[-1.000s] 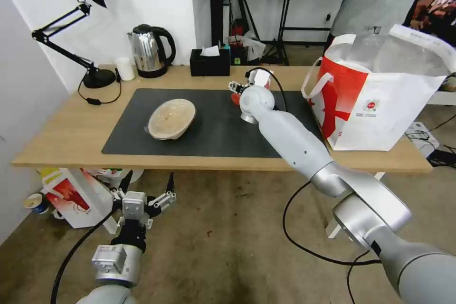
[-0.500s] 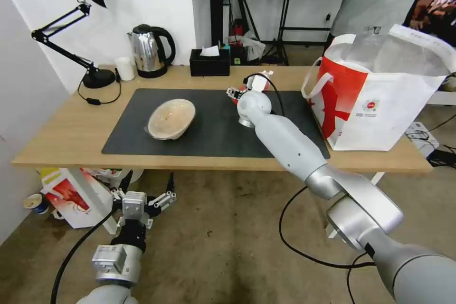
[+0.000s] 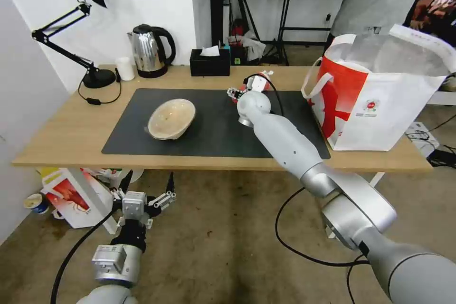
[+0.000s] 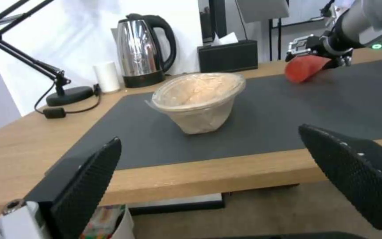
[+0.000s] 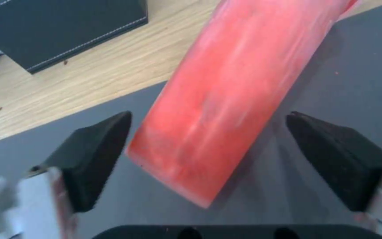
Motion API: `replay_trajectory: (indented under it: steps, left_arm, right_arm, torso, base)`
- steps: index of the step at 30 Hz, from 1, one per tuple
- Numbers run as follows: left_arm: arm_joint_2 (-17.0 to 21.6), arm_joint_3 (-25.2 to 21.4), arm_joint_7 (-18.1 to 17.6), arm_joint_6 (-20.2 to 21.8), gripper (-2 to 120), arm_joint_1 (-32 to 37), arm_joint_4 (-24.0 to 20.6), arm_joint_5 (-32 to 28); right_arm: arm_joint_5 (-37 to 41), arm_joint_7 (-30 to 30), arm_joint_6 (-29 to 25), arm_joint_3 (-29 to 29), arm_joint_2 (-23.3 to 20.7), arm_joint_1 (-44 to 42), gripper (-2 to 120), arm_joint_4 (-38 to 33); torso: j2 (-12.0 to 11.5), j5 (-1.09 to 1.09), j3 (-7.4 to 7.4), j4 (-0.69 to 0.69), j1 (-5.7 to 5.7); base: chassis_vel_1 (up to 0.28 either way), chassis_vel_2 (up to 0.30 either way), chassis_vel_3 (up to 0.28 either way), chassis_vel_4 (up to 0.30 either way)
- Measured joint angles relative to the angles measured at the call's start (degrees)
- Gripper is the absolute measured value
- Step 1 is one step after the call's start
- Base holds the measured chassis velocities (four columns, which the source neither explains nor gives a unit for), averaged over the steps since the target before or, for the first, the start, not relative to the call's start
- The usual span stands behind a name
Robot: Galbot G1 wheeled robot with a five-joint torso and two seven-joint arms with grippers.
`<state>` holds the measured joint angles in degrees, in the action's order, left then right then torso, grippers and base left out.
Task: Pick up the trash from the table and place it into the takeout bag.
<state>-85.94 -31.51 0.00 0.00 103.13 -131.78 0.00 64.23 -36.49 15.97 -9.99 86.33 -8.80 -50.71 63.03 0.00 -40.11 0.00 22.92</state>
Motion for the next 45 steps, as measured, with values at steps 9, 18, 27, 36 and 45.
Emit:
replay_trajectory:
  steps: [9, 18, 27, 36, 45]
  left_arm:
    - [0.0, 0.0, 0.0, 0.0, 100, 0.0, 0.0, 0.0]
    - [0.0, 0.0, 0.0, 0.0, 100, 0.0, 0.0, 0.0]
    - [0.0, 0.0, 0.0, 0.0, 100, 0.0, 0.0, 0.0]
    - [0.0, 0.0, 0.0, 0.0, 100, 0.0, 0.0, 0.0]
    - [0.0, 0.0, 0.0, 0.0, 100, 0.0, 0.0, 0.0]
  right_arm:
    - [-0.39, 1.22, -0.56, 0.31, 0.34, 0.01, 55, 0.77]
    - [-0.43, 1.65, -0.99, 0.31, 0.18, -0.13, 39, 0.55]
    - [0.09, 2.1, -1.22, 0.21, -0.65, -0.42, 36, -0.43]
    - [0.07, 3.29, -2.33, -3.29, -6.23, -1.26, 31, -6.78]
    - [-1.6, 3.95, -3.0, -9.21, -15.8, -4.23, 26, -22.47]
  torso:
    - [0.0, 0.0, 0.0, 0.01, 0.0]
    - [0.0, 0.0, 0.0, 0.0, 0.0]
    - [-0.01, 0.0, 0.0, 0.01, -0.01]
    - [-0.01, 0.0, 0.0, 0.0, 0.0]
    - [-0.01, 0.01, 0.0, 0.0, 0.0]
  base:
    - [0.0, 0.0, 0.0, 0.0]
    - [0.0, 0.0, 0.0, 0.0]
    - [0.0, 0.0, 0.0, 0.0]
    - [0.0, 0.0, 0.0, 0.0]
    - [0.0, 0.0, 0.0, 0.0]
